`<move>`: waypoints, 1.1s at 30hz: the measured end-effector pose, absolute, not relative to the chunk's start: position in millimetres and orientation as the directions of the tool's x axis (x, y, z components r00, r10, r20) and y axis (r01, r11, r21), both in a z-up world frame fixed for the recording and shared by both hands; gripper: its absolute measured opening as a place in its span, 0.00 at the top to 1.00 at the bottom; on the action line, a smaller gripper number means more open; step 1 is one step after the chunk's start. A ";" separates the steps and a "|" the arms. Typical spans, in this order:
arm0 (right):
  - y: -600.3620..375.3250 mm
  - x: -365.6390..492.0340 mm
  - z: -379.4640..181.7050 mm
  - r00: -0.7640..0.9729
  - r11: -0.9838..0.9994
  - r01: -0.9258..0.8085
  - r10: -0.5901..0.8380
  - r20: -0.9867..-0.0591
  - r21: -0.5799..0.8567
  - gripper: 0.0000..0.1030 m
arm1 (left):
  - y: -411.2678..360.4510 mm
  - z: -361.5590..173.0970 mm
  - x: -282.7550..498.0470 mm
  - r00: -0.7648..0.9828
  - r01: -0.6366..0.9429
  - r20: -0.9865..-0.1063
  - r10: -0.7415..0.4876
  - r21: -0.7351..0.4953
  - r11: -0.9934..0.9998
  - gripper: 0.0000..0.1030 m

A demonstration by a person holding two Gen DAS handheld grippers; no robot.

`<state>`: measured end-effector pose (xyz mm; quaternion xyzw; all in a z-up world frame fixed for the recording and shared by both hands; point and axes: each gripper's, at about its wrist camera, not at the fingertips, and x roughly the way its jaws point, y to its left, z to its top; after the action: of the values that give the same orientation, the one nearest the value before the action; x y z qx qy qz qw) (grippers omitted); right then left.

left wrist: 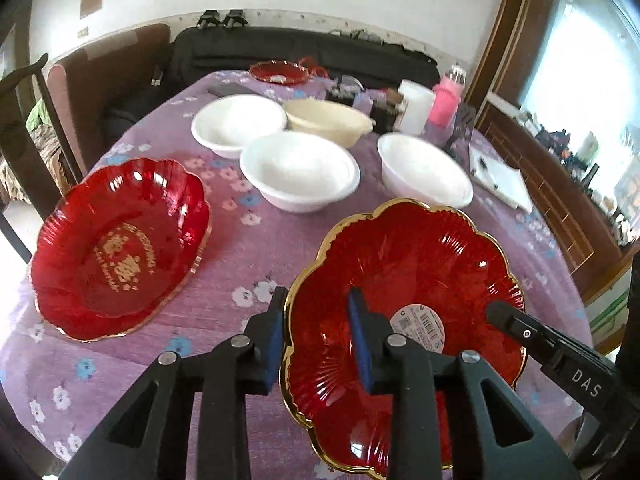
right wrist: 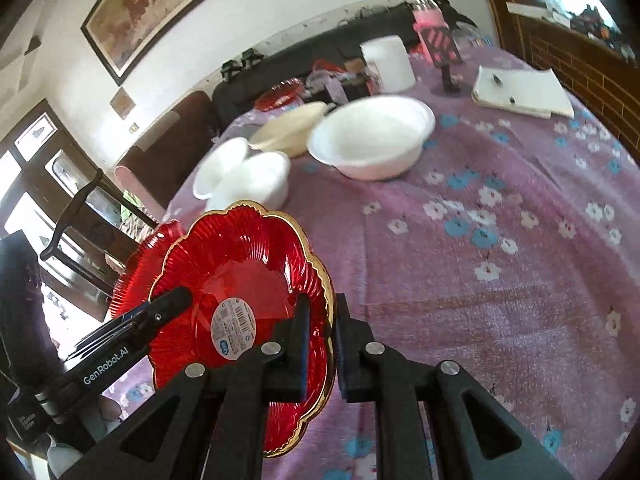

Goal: Organize plates and bowls

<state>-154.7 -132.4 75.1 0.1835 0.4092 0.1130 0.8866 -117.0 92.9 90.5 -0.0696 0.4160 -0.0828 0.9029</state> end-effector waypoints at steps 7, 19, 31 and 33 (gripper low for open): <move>-94.2 -150.3 119.4 0.670 0.905 -0.129 0.380 -0.637 0.405 0.88 | 131.3 131.2 -128.5 0.711 0.044 -0.678 -0.184 -0.218 0.975 0.72; 21.2 -99.2 154.7 0.632 0.861 -0.337 0.507 -0.587 0.381 0.88 | 240.4 160.0 -106.3 0.779 -0.158 -0.627 -0.022 -0.230 0.960 0.72; 97.5 -28.2 71.5 0.488 0.870 -0.317 0.491 -0.722 0.377 0.88 | 303.2 82.5 -50.4 0.661 -0.315 -0.745 0.087 -0.171 0.933 0.72; 103.5 -22.0 59.1 0.475 0.875 -0.312 0.481 -0.737 0.370 0.88 | 304.9 74.9 -45.9 0.648 -0.329 -0.755 0.101 -0.157 0.931 0.72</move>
<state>-22.0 103.5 59.1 0.0923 0.4567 0.2320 0.8538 -45.9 304.9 74.9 -0.1413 0.4018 0.1199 0.8968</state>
